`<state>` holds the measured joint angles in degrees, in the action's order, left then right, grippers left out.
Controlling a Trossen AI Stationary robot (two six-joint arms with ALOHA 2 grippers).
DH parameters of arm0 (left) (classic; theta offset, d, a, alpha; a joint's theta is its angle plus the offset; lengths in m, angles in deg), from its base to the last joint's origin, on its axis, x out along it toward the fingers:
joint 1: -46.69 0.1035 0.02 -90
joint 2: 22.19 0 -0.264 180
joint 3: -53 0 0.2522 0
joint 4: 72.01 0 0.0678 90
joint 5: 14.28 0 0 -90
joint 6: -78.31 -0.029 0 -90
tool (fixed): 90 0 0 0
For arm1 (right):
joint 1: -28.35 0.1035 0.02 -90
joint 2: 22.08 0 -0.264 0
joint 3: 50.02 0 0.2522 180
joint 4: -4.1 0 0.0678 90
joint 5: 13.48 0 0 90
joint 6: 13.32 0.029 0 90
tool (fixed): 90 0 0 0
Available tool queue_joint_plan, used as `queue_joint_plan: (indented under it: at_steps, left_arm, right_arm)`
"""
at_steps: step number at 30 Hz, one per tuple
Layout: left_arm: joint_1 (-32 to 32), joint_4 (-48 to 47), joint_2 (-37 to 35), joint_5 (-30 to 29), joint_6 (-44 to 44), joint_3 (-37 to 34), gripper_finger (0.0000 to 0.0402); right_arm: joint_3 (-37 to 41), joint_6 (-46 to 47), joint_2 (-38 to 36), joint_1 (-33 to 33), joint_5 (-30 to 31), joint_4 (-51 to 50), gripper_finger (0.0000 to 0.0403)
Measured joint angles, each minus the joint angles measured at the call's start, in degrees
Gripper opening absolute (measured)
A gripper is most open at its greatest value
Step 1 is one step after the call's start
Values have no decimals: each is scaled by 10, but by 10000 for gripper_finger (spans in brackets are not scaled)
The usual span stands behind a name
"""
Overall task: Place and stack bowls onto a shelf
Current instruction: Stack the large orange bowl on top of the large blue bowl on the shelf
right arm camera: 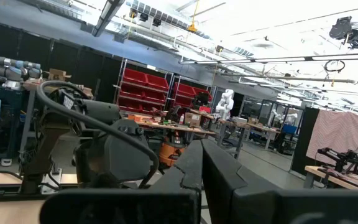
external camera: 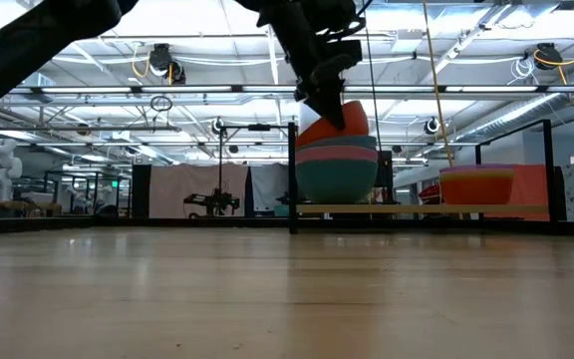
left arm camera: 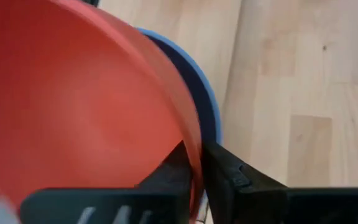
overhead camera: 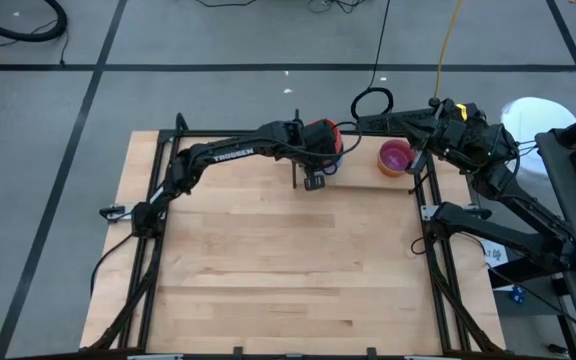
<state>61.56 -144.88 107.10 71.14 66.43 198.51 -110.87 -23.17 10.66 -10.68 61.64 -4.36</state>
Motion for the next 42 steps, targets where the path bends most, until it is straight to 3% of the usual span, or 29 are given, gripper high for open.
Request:
queue_joint_plan:
  at_steps: [11, 15, 23, 33, 42]
  left_arm:
    - [-17, 9, -6, -22, 4, 0, 82]
    - [-28, -8, -8, -51, 0, 32, 86]
    - [-33, -1, -38, -109, -15, 31, 87]
    - [-1, 2, -132, -169, 56, 32, 88]
    - [43, -13, -194, -171, 103, 33, 88]
  right_arm:
    - [0, 0, 0, 0, 0, -14, 0]
    - [0, 1, 0, 0, -2, -15, 0]
    - [0, 2, 4, 0, -9, -17, 0]
    - [1, 46, 125, 2, -79, -22, 0]
    - [0, 35, 262, 27, -114, 46, 0]
